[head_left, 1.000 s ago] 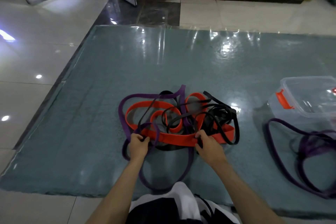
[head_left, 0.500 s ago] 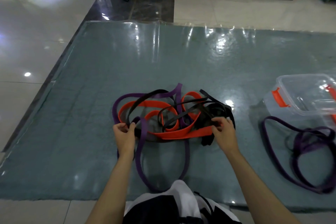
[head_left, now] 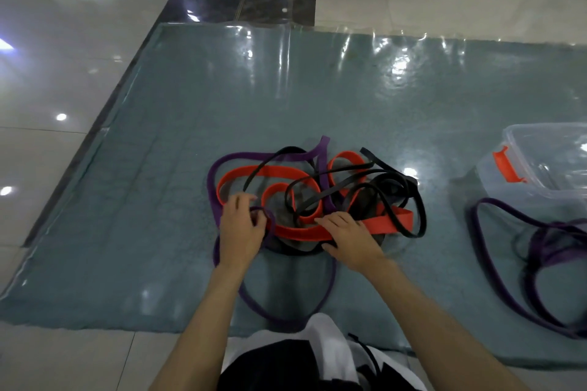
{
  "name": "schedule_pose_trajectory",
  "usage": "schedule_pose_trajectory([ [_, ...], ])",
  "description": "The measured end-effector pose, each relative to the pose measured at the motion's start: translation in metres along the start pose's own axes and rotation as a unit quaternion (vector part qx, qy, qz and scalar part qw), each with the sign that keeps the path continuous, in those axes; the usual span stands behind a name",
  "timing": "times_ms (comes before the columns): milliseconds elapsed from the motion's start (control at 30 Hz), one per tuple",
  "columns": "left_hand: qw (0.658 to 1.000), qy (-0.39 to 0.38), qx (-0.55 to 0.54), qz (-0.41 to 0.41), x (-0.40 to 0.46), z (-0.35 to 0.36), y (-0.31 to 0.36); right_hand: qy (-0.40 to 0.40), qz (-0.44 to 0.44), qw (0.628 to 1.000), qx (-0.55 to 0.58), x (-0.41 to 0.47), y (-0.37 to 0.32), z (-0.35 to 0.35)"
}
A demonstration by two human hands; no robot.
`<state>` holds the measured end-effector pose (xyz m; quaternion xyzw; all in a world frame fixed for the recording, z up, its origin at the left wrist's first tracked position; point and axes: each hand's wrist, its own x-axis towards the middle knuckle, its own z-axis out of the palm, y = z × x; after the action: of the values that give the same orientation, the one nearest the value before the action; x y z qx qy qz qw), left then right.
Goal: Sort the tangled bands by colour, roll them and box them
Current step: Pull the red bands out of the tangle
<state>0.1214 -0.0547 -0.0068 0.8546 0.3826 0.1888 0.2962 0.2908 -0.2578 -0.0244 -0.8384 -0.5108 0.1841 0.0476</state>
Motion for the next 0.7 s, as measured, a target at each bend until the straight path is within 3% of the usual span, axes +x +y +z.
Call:
schedule_pose_trajectory([
  [100, 0.984, -0.142, 0.009, 0.104, 0.013, 0.004, 0.011, -0.002, 0.045, 0.993, -0.105, 0.005, -0.008, 0.007],
  [233, 0.927, -0.304, 0.129, 0.175, 0.019, 0.023, 0.016, 0.008, 0.067, 0.99, -0.126, 0.005, -0.008, 0.009],
  [433, 0.889, -0.249, 0.186, 0.336, 0.006, 0.064, 0.038, 0.112, 0.069, 0.989, -0.068, -0.014, 0.023, -0.002],
  [700, 0.87, -0.257, 0.285, 0.308, 0.005, 0.093, 0.061, 0.15, 0.183, 0.97, -0.057, -0.047, 0.081, 0.0],
])
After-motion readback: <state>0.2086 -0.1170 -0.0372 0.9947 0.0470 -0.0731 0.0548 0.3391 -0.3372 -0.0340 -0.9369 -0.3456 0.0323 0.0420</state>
